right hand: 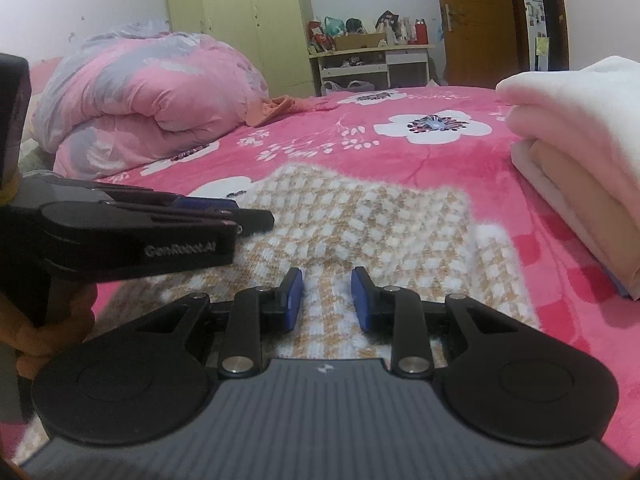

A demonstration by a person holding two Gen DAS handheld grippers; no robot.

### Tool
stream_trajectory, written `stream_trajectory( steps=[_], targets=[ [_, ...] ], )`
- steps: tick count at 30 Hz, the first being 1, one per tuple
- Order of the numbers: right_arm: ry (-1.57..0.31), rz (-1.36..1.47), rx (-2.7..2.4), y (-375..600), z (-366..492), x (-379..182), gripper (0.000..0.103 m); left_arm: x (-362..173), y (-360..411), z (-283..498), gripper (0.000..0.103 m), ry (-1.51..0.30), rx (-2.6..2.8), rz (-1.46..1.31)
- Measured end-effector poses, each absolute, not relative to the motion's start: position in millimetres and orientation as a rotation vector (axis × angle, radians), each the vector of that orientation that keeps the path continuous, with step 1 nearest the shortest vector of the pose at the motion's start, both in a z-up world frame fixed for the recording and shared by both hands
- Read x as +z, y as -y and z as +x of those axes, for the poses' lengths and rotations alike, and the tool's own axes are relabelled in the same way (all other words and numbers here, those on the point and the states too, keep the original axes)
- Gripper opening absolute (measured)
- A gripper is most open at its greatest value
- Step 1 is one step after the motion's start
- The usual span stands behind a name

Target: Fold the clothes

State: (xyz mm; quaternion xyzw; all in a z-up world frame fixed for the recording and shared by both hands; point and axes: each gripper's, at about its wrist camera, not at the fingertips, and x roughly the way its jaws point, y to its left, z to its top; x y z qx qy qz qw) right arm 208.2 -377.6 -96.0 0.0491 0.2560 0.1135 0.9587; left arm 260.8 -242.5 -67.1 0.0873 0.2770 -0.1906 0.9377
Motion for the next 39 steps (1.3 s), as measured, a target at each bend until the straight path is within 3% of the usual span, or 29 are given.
stream_trajectory(
  steps=[7,13,39],
  targets=[
    [-0.447,0.019,0.133,384,211,-62,0.027,-66,246,260,0.033,-0.574,-0.357,0.186],
    [-0.614,0.129,0.117,403,258,-98,0.026,-66,255,262,0.032,-0.591,-0.322,0.203],
    [-0.593,0.186,0.121,408,254,-100,0.026,-67,256,257,0.032,-0.569,-0.322,0.228]
  ],
)
